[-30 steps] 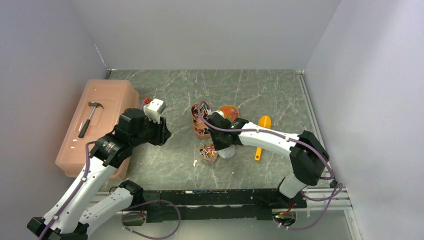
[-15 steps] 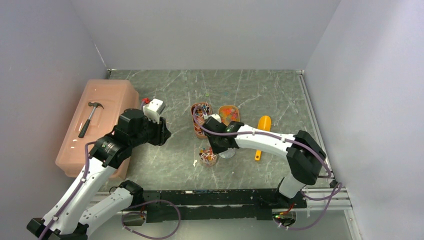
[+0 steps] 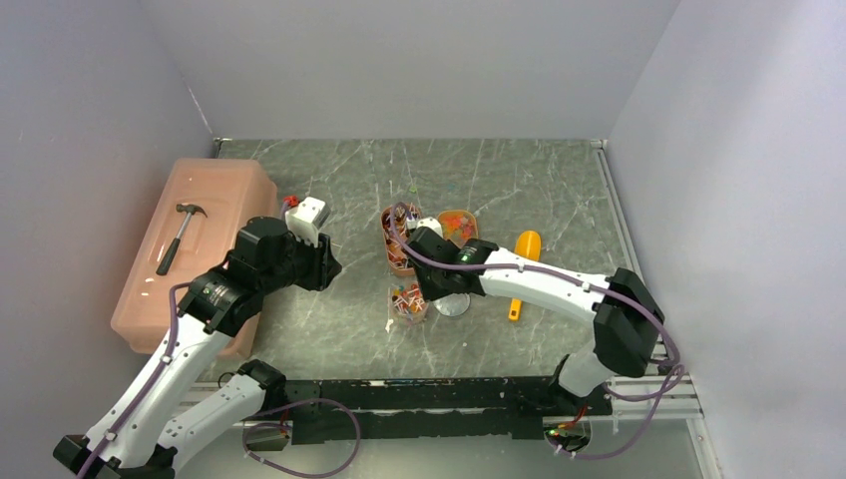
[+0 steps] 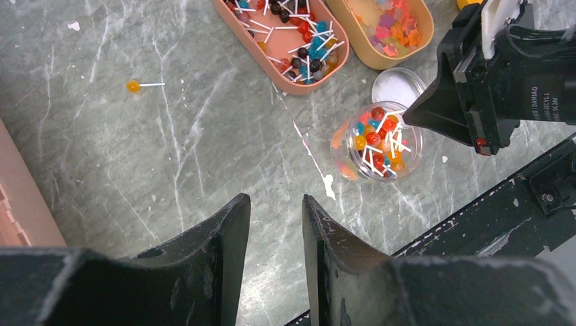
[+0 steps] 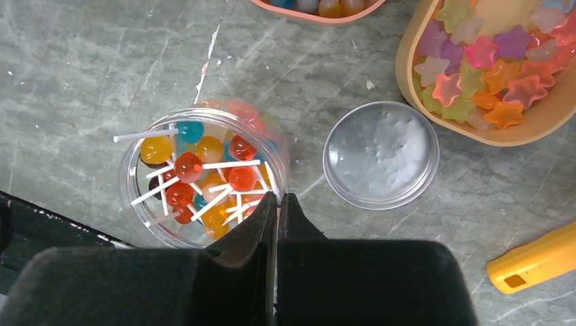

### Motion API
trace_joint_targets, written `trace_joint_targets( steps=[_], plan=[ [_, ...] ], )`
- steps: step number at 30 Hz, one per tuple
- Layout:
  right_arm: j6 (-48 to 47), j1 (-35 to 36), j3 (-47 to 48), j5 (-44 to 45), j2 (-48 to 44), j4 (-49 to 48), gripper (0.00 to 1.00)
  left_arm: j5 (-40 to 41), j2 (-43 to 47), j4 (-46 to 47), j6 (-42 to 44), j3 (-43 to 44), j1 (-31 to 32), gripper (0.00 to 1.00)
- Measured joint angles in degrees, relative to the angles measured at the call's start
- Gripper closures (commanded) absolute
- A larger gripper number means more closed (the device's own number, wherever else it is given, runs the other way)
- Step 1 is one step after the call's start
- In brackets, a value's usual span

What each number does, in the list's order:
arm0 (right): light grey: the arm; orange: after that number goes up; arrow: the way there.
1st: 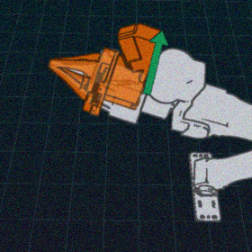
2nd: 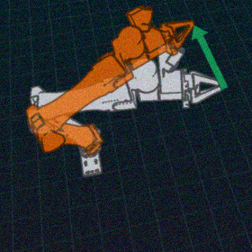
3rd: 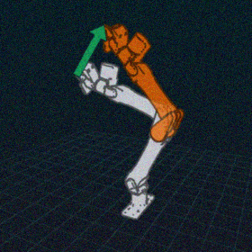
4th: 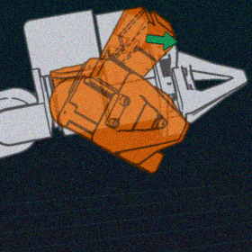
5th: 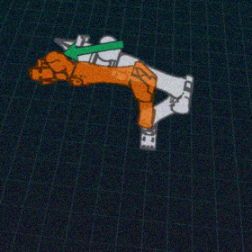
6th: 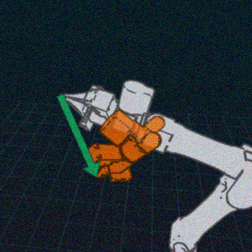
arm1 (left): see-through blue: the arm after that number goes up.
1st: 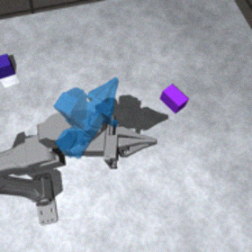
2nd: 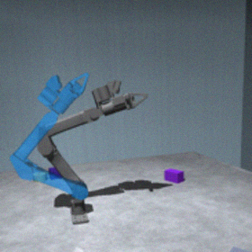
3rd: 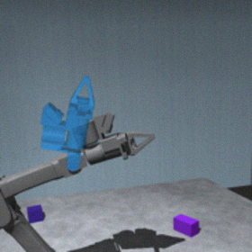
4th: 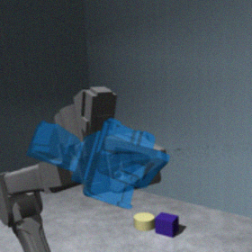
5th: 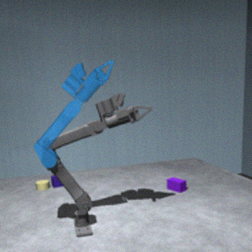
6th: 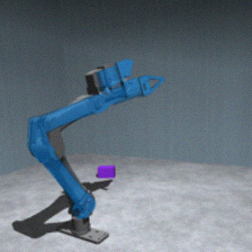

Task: Pack the candies
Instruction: Adjust the packing bottle at the center of the board.

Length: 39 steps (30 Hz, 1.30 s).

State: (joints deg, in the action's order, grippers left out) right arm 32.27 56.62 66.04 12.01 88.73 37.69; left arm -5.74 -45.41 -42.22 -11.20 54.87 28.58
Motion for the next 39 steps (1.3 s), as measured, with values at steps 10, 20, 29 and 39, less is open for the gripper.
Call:
trace_joint_targets(
  steps=[10, 20, 29, 39],
  plan=[
    [0.6, 1.9, -0.6, 2.3, 5.6, -0.1, 1.00, 0.0, 0.0, 0.0, 0.0, 0.0, 0.0, 0.60],
    [0.8, 2.2, -0.1, 2.7, 2.0, 1.3, 1.00, 0.0, 0.0, 0.0, 0.0, 0.0, 0.0, 0.60],
    [1.2, 2.4, -0.5, 2.4, 3.8, 0.2, 1.00, 0.0, 0.0, 0.0, 0.0, 0.0, 0.0, 0.60],
    [1.9, 3.2, -1.1, 1.9, 4.7, -0.4, 1.00, 0.0, 0.0, 0.0, 0.0, 0.0, 0.0, 0.60]
  ],
)
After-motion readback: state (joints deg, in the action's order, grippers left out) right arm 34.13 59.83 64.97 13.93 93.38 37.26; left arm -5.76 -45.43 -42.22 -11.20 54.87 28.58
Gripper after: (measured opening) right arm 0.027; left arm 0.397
